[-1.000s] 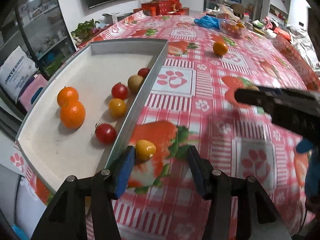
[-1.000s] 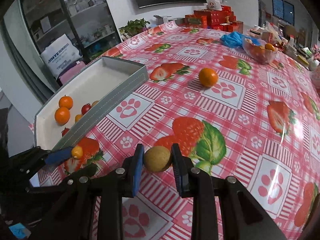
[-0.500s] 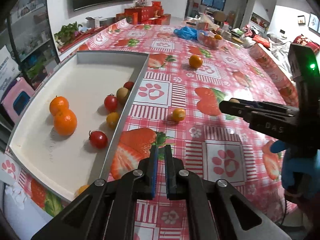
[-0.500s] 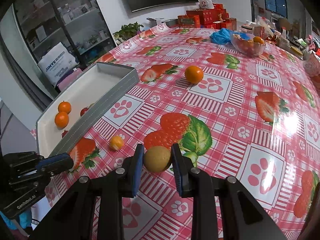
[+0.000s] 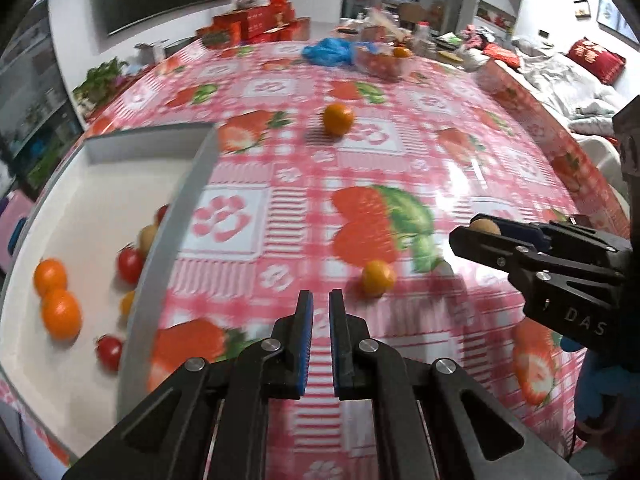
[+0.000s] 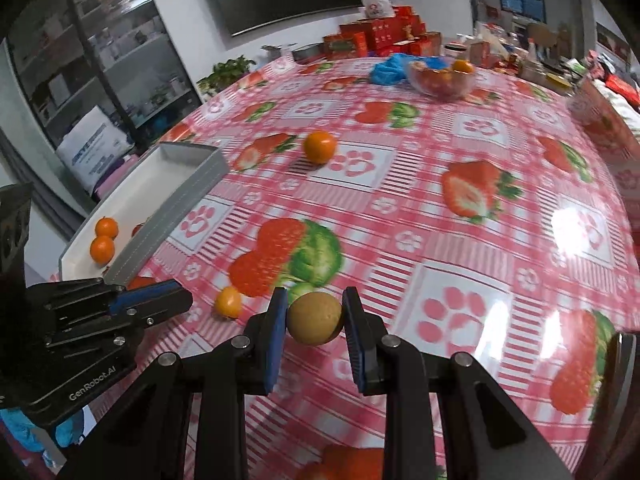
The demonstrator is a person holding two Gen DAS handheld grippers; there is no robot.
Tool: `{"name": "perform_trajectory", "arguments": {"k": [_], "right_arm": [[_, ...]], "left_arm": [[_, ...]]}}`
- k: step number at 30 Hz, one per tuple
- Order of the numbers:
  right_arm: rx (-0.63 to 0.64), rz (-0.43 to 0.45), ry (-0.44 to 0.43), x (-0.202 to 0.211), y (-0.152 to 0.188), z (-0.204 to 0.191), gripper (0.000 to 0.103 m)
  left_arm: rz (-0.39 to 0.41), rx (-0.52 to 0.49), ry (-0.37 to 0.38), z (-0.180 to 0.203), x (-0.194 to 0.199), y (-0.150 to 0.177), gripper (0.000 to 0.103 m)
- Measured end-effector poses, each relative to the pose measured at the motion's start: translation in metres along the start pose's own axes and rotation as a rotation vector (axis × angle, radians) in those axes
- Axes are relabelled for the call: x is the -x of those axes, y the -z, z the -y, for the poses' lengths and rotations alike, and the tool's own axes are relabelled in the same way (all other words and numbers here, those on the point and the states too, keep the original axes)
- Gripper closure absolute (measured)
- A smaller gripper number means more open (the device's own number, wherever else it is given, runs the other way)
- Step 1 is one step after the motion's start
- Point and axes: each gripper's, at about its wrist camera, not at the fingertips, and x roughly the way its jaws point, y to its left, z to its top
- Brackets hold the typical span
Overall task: Organize fruits
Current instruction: 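Carry the held tomato and kiwi toward the white tray with both tools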
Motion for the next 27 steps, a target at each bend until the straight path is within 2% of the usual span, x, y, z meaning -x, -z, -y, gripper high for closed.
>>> {"name": "perform_trajectory", "arguments": {"k": [2, 3, 4, 6, 11, 16, 17, 18, 19, 20, 21, 22, 27], "right_arm": [[-0.016, -0.002, 0.007, 0.001, 0.002, 0.007, 0.073], [-0.027, -0.001, 0.009, 0.002, 0.004, 0.011, 0.073], [-0.032, 0.000, 0.010, 0.002, 0.005, 0.013, 0.073], [-0.042, 0.001, 0.013, 0.004, 0.007, 0.018, 0.073], [-0.059, 0.007, 0.025, 0.009, 0.010, 0.026, 0.073], [-0.078, 0.013, 0.042, 0.016, 0.013, 0.035, 0.073], [-0.080, 0.013, 0.043, 0.016, 0.014, 0.036, 0.073], [-0.082, 0.014, 0.044, 0.017, 0.014, 0.036, 0.073], [-0.084, 0.014, 0.044, 0.017, 0.014, 0.036, 0.073], [-0.084, 0.014, 0.043, 0.016, 0.014, 0.036, 0.073], [-0.084, 0.013, 0.042, 0.016, 0.014, 0.035, 0.073], [-0.082, 0.012, 0.039, 0.015, 0.013, 0.034, 0.073], [-0.065, 0.010, 0.032, 0.016, 0.012, 0.025, 0.073]], "left_arm": [[0.007, -0.013, 0.005, 0.007, -0.001, -0.003, 0.060], [0.030, -0.012, -0.005, 0.009, 0.001, -0.003, 0.022], [0.097, -0.009, -0.025, 0.013, 0.008, -0.003, 0.014], [0.154, -0.033, -0.017, 0.019, 0.016, -0.003, 0.014], [0.095, -0.112, -0.046, 0.041, -0.003, -0.012, 0.014], [0.053, -0.115, -0.063, 0.050, -0.023, -0.015, 0.015], [0.040, -0.110, -0.063, 0.050, -0.028, -0.015, 0.019], [0.021, -0.104, -0.060, 0.050, -0.031, -0.014, 0.038], [-0.009, -0.094, -0.049, 0.048, -0.035, -0.013, 0.046], [0.002, -0.065, -0.024, 0.045, -0.033, -0.013, 0.051], [-0.005, -0.061, -0.024, 0.043, -0.032, -0.013, 0.061], [-0.002, -0.068, -0.021, 0.044, -0.031, -0.014, 0.082], [-0.016, -0.064, 0.014, 0.040, -0.025, -0.011, 0.082]]}}
